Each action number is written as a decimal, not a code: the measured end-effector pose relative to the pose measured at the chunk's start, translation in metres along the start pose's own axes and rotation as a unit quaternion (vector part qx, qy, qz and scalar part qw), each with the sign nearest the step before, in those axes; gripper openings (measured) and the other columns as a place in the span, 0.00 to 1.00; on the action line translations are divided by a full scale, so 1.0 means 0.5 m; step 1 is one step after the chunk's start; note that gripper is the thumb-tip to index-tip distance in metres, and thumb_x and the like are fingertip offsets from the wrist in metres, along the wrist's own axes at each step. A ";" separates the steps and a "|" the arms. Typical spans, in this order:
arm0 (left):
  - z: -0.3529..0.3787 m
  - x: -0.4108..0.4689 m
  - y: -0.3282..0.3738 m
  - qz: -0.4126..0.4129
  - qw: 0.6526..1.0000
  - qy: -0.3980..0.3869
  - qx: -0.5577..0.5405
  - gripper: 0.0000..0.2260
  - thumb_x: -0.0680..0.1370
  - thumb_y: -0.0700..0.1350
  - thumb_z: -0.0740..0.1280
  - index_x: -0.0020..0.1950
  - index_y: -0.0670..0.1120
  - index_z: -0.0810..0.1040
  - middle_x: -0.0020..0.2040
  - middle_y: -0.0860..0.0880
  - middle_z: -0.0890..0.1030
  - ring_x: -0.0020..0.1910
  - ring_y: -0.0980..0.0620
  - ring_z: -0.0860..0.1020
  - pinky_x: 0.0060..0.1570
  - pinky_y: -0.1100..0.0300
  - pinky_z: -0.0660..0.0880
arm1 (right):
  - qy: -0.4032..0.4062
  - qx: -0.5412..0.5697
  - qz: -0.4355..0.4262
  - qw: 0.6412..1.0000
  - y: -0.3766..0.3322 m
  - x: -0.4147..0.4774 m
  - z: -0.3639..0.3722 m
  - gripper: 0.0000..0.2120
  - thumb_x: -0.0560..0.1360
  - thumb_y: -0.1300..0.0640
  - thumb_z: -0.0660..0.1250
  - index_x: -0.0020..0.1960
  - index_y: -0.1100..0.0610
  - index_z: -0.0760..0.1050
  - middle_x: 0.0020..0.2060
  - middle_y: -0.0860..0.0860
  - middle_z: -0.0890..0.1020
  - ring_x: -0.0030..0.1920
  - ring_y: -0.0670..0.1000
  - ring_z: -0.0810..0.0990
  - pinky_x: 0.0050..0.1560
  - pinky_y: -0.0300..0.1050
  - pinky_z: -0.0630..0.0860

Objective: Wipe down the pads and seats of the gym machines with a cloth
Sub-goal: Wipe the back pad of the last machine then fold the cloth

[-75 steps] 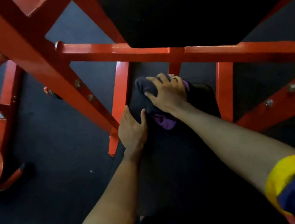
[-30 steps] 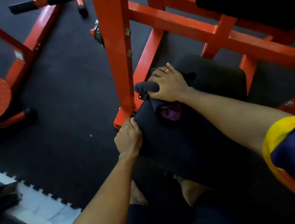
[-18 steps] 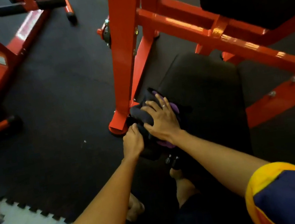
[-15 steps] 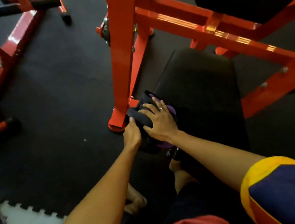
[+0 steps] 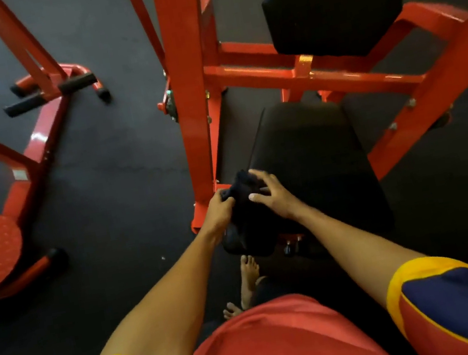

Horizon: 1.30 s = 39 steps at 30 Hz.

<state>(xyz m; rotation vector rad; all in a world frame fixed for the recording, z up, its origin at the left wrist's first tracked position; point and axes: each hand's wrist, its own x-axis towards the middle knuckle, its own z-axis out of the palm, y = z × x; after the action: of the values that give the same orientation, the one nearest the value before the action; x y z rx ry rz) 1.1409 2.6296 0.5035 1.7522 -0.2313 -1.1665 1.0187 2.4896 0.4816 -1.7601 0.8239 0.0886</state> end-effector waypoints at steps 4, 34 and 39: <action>-0.031 0.019 0.056 0.047 0.996 -0.041 0.069 0.14 0.75 0.29 0.57 0.50 0.47 0.73 0.42 0.49 0.75 0.40 0.54 0.72 0.36 0.62 0.70 | -0.068 0.111 0.093 0.987 -0.049 0.059 -0.053 0.45 0.70 0.56 0.79 0.79 0.43 0.58 0.72 0.56 0.72 0.69 0.57 0.76 0.69 0.57 0.75; -0.247 0.286 0.726 0.466 0.743 -0.320 0.358 0.16 0.61 0.31 0.68 0.39 0.51 0.74 0.40 0.45 0.79 0.37 0.61 0.74 0.40 0.61 0.71 | 0.384 0.224 0.022 0.896 -0.539 0.136 -0.079 0.22 0.71 0.68 0.75 0.63 0.59 0.79 0.47 0.51 0.82 0.46 0.46 0.80 0.37 0.37 0.72; -0.230 0.254 0.858 0.496 0.733 -0.296 0.359 0.18 0.66 0.23 0.71 0.47 0.43 0.79 0.38 0.52 0.77 0.38 0.56 0.73 0.37 0.71 0.70 | 0.468 0.188 0.010 0.863 -0.639 0.108 -0.142 0.12 0.70 0.69 0.76 0.46 0.57 0.77 0.34 0.48 0.78 0.28 0.41 0.74 0.27 0.32 0.67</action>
<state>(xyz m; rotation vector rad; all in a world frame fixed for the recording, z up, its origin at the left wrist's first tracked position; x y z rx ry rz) 1.4403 2.4079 0.7768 1.3618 -1.9672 -0.7625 1.2163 2.4406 0.7438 -1.3622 1.4275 -0.9289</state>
